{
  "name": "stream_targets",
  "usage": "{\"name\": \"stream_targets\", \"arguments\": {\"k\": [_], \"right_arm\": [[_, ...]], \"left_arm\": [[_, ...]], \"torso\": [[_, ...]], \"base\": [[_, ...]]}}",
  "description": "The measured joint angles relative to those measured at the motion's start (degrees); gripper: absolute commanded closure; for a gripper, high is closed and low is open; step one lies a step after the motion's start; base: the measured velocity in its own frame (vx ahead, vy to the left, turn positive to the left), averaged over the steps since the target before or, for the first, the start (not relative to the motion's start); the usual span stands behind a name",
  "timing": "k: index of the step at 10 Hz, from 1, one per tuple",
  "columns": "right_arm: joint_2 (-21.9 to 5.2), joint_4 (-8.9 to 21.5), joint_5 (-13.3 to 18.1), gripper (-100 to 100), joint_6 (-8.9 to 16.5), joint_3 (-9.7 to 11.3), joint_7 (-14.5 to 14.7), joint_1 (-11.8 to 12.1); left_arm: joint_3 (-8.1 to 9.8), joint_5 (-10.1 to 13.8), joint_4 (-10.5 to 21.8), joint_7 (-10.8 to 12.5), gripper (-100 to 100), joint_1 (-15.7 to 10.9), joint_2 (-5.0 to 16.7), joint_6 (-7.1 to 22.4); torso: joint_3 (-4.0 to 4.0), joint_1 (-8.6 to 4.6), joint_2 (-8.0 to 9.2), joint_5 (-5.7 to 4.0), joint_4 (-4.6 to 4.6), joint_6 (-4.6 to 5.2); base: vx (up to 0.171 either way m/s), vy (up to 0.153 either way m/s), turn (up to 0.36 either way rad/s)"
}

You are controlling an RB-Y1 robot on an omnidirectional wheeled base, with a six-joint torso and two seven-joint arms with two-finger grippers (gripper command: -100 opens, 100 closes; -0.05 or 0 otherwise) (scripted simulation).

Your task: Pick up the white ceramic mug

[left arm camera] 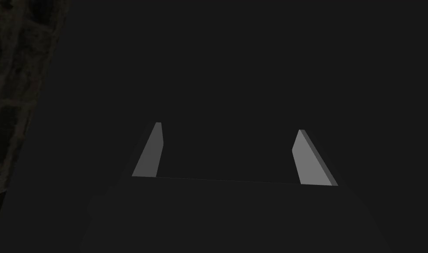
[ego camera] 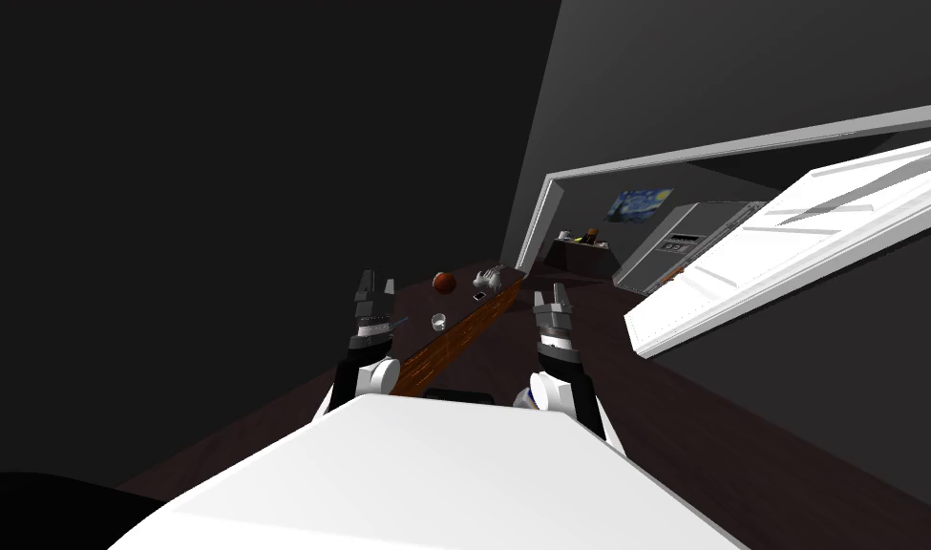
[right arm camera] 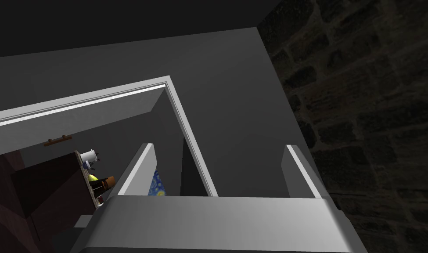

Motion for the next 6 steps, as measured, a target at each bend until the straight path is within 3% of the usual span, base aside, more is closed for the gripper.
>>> {"name": "stream_targets", "arguments": {"k": [6], "right_arm": [[0.01,0.00,0.00,0,0.00,0.01,0.00,0.00]], "left_arm": [[1.94,-1.15,8.56,-0.32,-100,0.09,7.09,-1.69]], "torso": [[-0.03,-0.25,-0.05,-0.05,-0.01,0.00]], "base": [[0.005,-0.063,0.011]]}}
